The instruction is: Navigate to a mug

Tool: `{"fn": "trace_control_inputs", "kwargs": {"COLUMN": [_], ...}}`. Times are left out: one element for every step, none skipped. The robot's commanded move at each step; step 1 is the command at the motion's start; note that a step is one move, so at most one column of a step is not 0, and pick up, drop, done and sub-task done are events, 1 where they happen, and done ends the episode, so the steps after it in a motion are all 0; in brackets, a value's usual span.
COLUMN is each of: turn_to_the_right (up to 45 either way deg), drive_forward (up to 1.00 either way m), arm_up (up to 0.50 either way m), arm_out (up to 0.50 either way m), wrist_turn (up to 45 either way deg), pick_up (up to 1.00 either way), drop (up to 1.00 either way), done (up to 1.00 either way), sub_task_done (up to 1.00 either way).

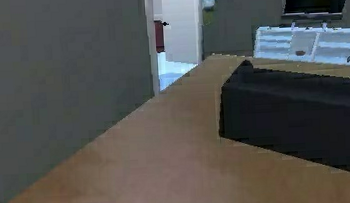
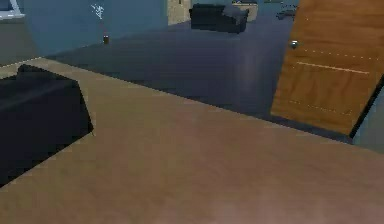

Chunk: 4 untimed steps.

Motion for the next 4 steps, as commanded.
{"fn": "trace_control_inputs", "kwargs": {"turn_to_the_right": [45.0,39.0,0.0,0.0], "drive_forward": [0.00,0.00,1.00,0.80], "arm_up": [0.00,0.00,0.00,0.00], "arm_out": [0.00,0.00,0.00,0.00], "wrist_turn": [0.0,0.0,0.0,0.0], "pick_up": [0.00,0.00,0.00,0.00], "drop": [0.00,0.00,0.00,0.00], "done": [0.00,0.00,0.00,0.00], "sub_task_done": [0.00,0.00,0.00,0.00]}}
